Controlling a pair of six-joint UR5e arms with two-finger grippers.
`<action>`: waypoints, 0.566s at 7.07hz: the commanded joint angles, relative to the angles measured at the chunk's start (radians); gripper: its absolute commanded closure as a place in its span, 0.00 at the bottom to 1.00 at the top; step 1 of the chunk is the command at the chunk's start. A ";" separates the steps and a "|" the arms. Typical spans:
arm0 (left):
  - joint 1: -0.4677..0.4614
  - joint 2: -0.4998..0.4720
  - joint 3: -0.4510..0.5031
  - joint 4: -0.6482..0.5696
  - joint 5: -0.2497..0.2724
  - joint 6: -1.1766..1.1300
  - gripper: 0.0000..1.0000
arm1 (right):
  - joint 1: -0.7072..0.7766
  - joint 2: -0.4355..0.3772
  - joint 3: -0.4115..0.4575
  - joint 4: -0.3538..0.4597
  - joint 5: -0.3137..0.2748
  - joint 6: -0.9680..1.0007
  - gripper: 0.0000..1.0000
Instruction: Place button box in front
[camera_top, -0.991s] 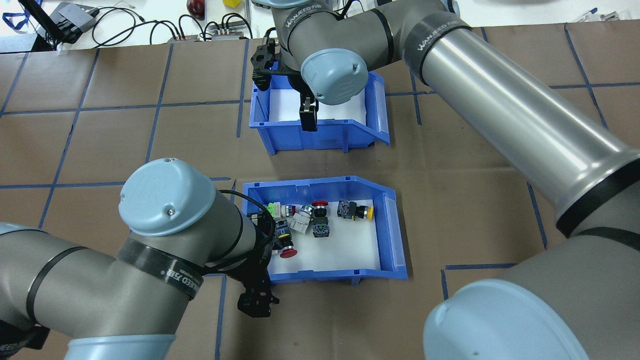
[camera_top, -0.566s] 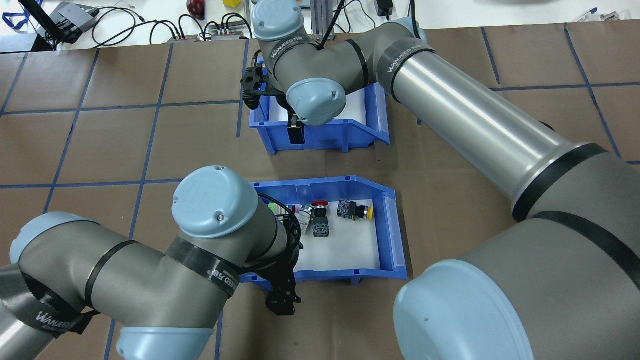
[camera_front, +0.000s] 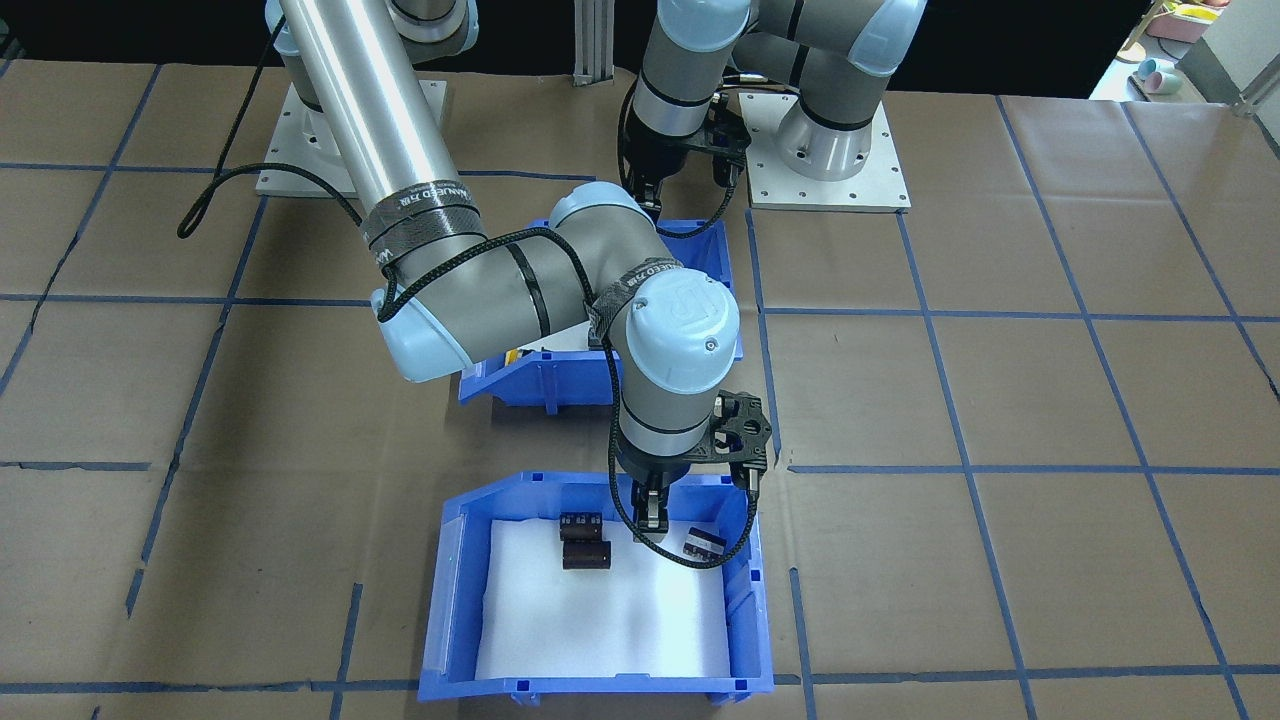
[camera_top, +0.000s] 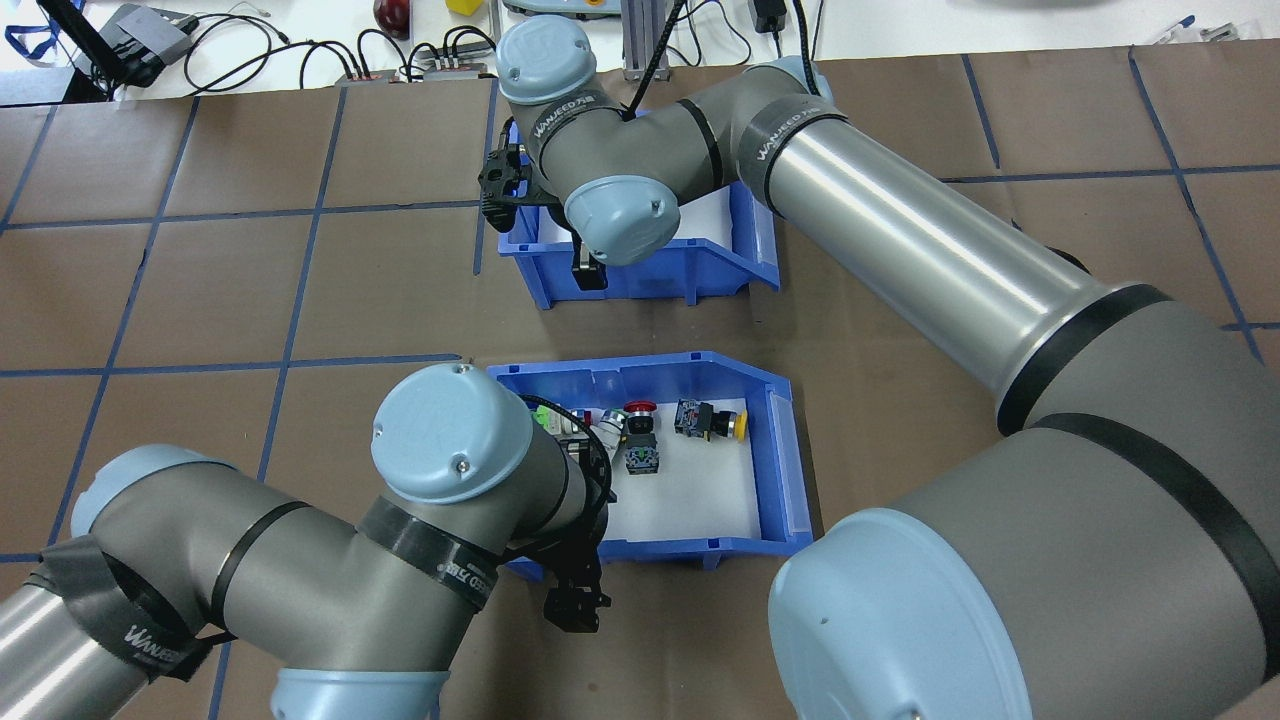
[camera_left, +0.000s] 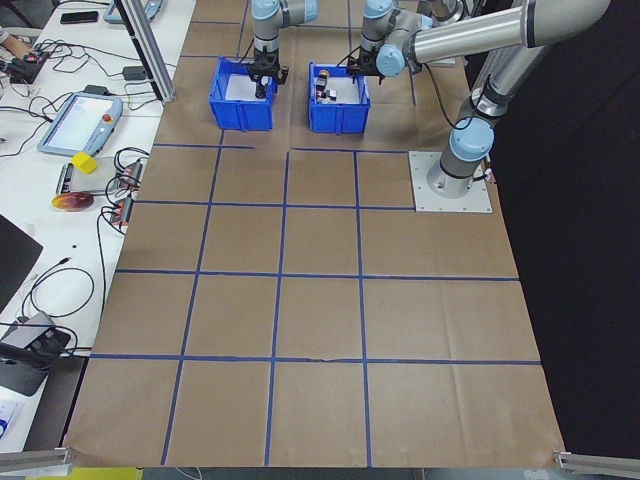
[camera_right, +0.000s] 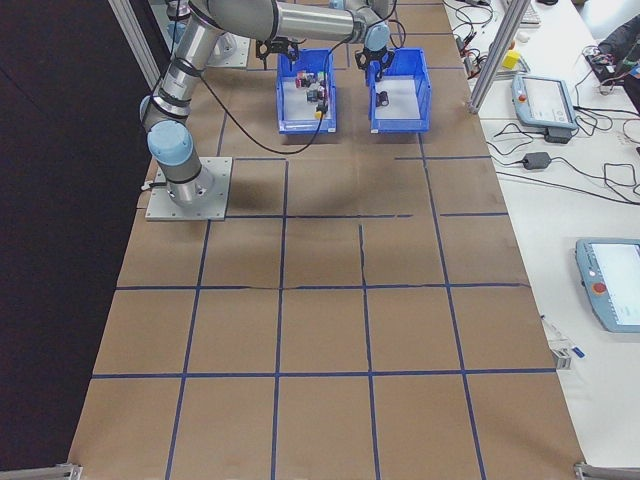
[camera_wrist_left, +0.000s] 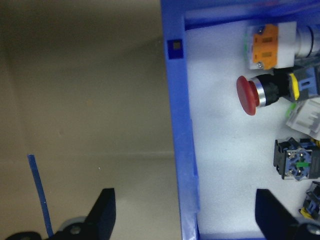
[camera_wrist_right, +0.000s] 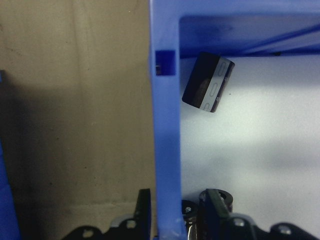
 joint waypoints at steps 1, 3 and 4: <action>0.000 -0.025 -0.024 0.041 -0.003 -0.033 0.14 | 0.000 -0.009 -0.004 0.003 -0.011 0.001 0.92; 0.000 -0.042 -0.024 0.041 -0.005 -0.059 0.37 | -0.015 -0.051 0.006 0.004 -0.042 -0.007 0.93; -0.003 -0.054 -0.022 0.043 -0.005 -0.060 0.44 | -0.038 -0.090 0.015 0.033 -0.045 -0.012 0.93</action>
